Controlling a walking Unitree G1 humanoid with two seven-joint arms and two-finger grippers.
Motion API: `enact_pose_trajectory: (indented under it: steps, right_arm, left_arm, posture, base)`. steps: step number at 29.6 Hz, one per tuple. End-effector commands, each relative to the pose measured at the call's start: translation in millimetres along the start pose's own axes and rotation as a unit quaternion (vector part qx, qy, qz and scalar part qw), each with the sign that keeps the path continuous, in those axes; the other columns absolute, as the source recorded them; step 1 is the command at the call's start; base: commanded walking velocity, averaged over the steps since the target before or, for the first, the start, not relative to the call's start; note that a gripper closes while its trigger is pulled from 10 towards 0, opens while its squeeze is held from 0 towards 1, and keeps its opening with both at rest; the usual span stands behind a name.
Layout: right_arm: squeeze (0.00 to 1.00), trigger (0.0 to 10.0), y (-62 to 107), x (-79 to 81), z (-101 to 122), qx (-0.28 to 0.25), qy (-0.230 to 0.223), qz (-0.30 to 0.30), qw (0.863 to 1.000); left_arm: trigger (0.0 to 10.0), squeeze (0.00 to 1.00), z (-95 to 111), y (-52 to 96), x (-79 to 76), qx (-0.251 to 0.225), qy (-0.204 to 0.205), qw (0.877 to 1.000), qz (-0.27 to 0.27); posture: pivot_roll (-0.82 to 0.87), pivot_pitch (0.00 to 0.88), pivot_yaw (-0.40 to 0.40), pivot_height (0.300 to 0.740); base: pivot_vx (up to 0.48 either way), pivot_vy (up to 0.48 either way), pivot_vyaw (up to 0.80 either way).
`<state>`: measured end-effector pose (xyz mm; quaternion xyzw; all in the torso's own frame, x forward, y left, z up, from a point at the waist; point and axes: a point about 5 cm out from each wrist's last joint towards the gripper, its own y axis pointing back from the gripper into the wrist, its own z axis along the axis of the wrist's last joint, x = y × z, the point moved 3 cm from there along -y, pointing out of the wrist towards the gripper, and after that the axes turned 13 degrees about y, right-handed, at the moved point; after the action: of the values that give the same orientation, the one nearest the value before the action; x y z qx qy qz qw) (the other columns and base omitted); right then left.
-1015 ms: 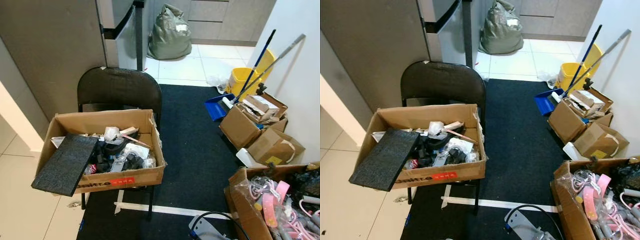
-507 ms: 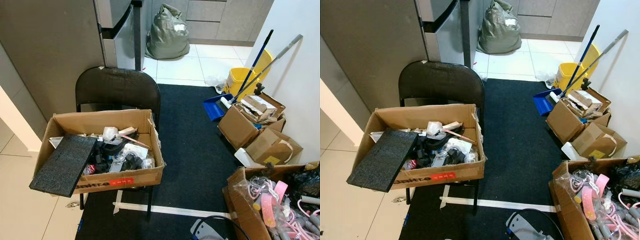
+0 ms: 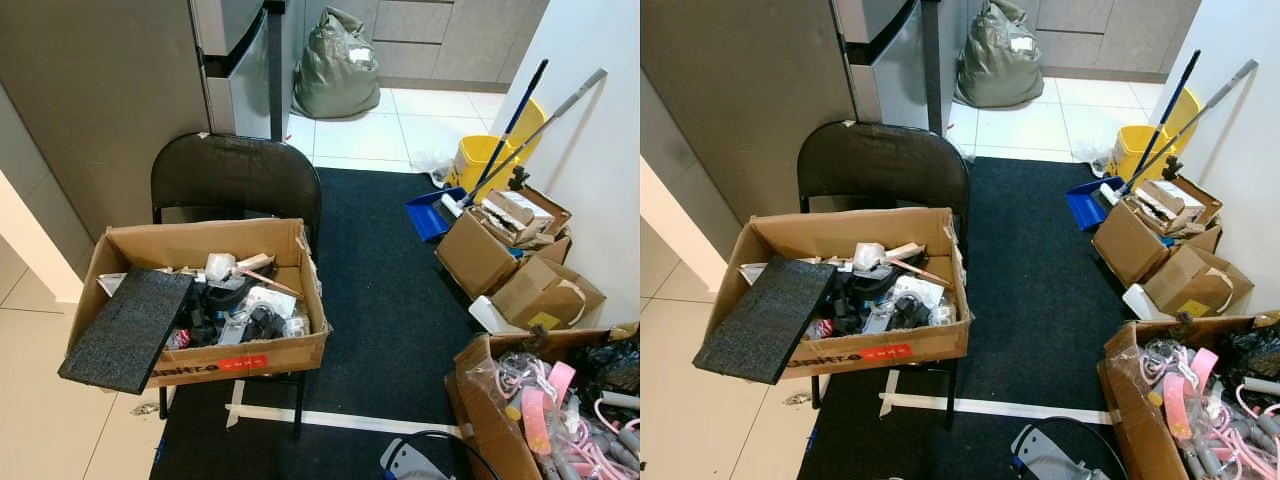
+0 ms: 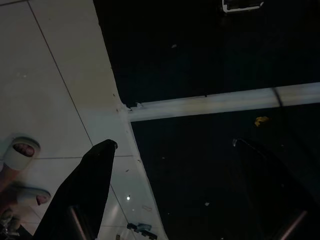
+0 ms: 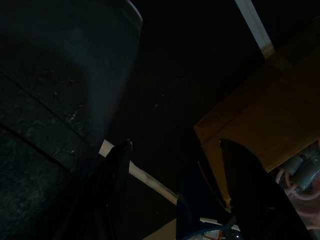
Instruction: Picking trash to rubbish bin
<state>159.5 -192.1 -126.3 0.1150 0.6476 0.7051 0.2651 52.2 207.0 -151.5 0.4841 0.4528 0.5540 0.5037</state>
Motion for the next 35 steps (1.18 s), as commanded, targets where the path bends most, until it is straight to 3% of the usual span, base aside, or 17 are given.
enact_pose_trajectory:
  steps: [1,35]
  right_arm:
    - [0.00,10.0,-0.5,2.6,1,0.004,0.010,0.005,1.000]
    - [0.00,10.0,-1.5,7.8,2,0.005,0.029,0.010,1.000]
  left_arm:
    - [10.0,0.00,-5,0.0,-0.2,0.009,-0.004,1.000,0.002]
    - [10.0,0.00,-10,0.1,1.0,0.013,-0.009,1.000,0.003]
  posture:
    - [0.10,0.035,-0.027,0.740]
    - [0.10,0.005,-0.043,0.740]
  base:
    - [0.000,0.000,0.00]
    - [0.000,0.000,0.00]
